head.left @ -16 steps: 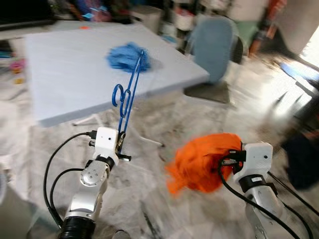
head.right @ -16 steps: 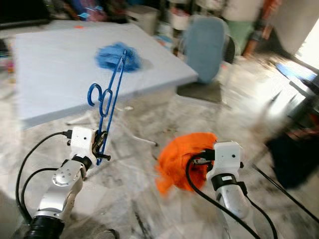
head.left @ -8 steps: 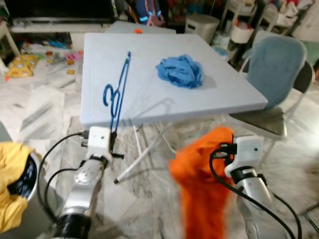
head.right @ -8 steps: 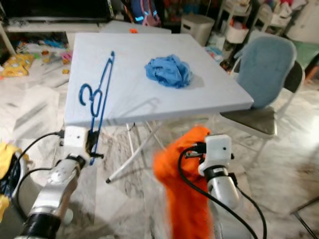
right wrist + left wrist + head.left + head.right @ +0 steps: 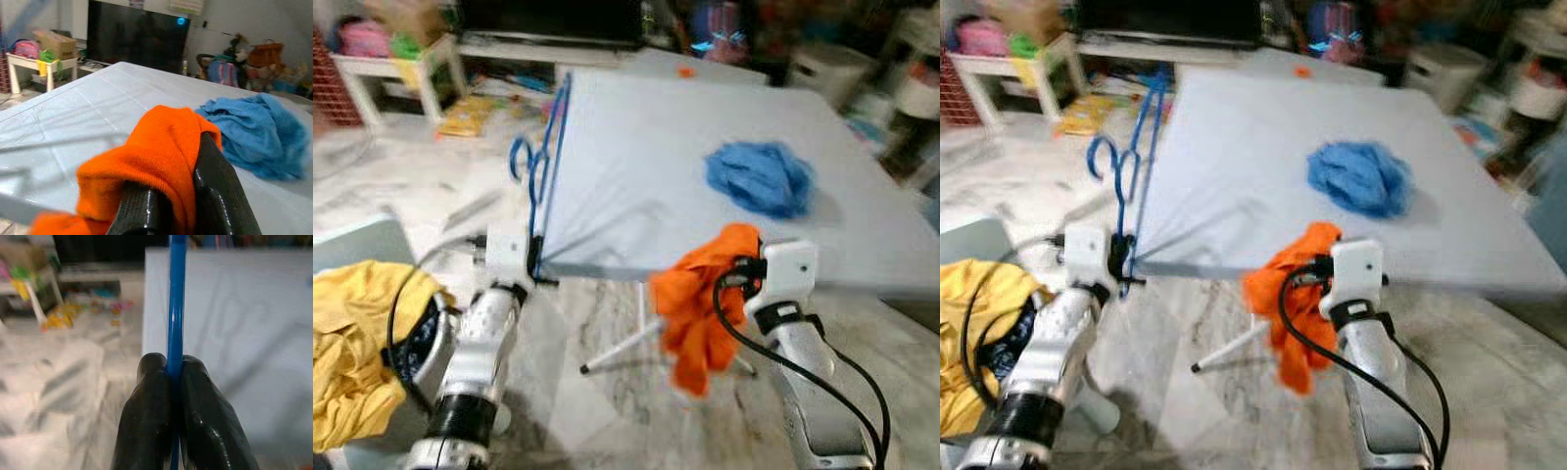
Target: Hang hanger
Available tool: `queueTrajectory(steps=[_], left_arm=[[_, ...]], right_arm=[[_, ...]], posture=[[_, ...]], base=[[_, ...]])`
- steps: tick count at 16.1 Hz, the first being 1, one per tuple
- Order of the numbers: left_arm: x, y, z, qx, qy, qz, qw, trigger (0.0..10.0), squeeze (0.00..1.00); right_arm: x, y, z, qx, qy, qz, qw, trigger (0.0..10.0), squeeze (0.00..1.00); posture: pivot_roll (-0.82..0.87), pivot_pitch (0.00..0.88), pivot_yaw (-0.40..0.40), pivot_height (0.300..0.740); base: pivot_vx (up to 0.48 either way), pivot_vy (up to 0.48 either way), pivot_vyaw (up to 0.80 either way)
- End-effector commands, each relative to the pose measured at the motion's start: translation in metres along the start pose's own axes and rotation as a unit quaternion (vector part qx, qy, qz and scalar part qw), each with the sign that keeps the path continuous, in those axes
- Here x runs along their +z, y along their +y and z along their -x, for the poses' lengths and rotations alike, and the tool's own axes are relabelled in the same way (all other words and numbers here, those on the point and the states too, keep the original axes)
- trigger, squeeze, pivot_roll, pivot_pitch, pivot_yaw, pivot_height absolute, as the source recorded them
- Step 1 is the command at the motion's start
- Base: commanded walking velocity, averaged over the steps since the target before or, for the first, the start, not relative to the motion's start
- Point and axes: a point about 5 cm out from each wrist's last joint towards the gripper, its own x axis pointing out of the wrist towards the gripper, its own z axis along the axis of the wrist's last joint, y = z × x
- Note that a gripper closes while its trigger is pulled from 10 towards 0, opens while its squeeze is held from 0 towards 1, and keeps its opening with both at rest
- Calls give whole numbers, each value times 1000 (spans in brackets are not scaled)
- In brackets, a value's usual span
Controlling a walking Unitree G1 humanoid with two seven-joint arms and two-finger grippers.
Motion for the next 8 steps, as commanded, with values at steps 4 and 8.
queueTrajectory(steps=[4,8], left_arm=[[-8,-16,-2,-20,17,7,1000,10000,0],[-8,-23,-2,-36,17,17,999,10000,0]], right_arm=[[3,-10,-1,-20,-14,13,1000,10000,0],[11,-16,-7,-43,-31,15,998,10000,0]], posture=[[169,0,-90,740],[170,0,-97,740]], base=[[338,0,116],[67,0,0]])
